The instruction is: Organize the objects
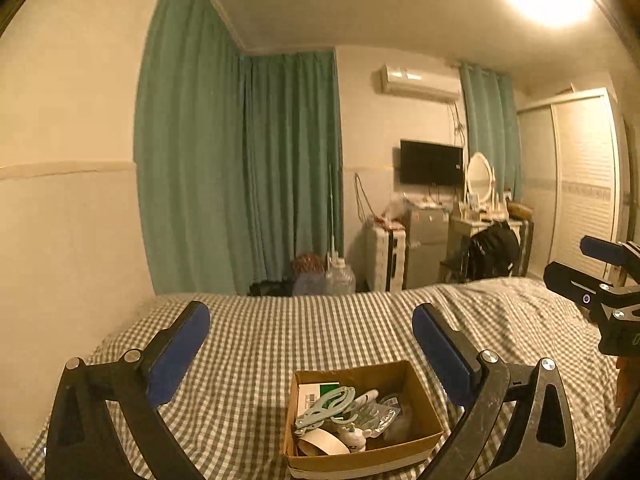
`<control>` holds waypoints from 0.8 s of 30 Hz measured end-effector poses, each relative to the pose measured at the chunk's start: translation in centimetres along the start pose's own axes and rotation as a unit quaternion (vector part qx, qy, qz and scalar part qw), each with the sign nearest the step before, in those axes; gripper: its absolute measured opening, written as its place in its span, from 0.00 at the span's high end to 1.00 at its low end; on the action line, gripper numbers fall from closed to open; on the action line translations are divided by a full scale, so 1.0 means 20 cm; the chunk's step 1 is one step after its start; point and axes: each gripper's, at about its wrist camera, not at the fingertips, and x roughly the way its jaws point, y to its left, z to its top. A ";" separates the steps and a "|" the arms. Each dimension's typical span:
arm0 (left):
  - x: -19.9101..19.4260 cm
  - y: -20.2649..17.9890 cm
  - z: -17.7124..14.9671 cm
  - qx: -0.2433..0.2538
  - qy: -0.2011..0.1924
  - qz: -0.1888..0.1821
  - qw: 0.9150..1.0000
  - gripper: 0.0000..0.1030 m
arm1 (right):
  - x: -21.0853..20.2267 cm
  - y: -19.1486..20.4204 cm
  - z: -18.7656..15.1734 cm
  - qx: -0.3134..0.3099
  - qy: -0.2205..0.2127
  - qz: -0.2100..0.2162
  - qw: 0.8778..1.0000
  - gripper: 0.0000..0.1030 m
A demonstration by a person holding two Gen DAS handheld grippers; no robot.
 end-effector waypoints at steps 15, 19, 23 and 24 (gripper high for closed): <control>-0.17 0.07 -0.36 -0.034 -0.004 0.026 0.999 0.00 | -0.18 -0.02 -0.39 0.063 -0.061 -0.040 0.995 0.00; -0.18 0.08 -0.49 -0.033 0.002 0.032 0.999 0.00 | -0.10 0.01 -0.54 0.059 -0.045 -0.046 0.996 0.00; -0.17 0.12 -0.56 -0.057 0.028 0.036 0.997 0.00 | -0.04 0.05 -0.64 0.059 -0.018 -0.027 0.998 0.00; -0.17 0.13 -0.56 -0.060 0.030 0.037 0.997 0.00 | -0.03 0.06 -0.65 0.059 -0.013 -0.024 0.998 0.00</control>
